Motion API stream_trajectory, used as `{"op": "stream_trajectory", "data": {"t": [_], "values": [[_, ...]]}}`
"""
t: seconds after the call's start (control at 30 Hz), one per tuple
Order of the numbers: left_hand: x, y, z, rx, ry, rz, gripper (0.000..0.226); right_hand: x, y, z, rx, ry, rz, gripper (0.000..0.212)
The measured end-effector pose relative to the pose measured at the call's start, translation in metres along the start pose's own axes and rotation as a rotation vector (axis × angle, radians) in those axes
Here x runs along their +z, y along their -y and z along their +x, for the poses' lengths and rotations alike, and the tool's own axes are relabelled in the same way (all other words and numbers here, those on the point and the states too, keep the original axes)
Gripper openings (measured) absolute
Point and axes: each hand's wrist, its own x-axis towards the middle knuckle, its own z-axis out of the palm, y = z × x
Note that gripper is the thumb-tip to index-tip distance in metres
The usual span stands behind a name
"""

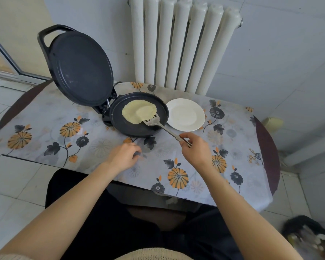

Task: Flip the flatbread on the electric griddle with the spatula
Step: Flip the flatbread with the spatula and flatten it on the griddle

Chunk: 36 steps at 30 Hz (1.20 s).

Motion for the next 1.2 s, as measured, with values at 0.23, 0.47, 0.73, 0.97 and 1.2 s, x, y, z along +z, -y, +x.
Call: {"op": "stream_trajectory", "data": {"t": [0.23, 0.47, 0.73, 0.97, 1.2], "values": [[0.0, -0.001, 0.0, -0.004, -0.003, 0.001, 0.021, -0.008, 0.003, -0.001, -0.035, -0.003, -0.066, 0.027], [0.001, 0.0, 0.0, -0.004, -0.015, 0.0, 0.022, -0.016, 0.004, 0.0, -0.009, 0.058, 0.032, 0.029], [0.002, 0.0, 0.0, -0.011, -0.032, -0.013, 0.02, -0.023, 0.0, -0.005, 0.181, -0.017, 0.754, 0.014], [0.002, 0.0, 0.0, 0.005, -0.038, -0.013, 0.018, -0.013, 0.005, -0.012, 0.261, -0.129, 1.265, 0.023], [0.001, 0.0, 0.0, 0.0, -0.037, -0.013, 0.017, -0.003, 0.012, -0.017, -0.093, -0.237, 0.857, 0.009]]}}
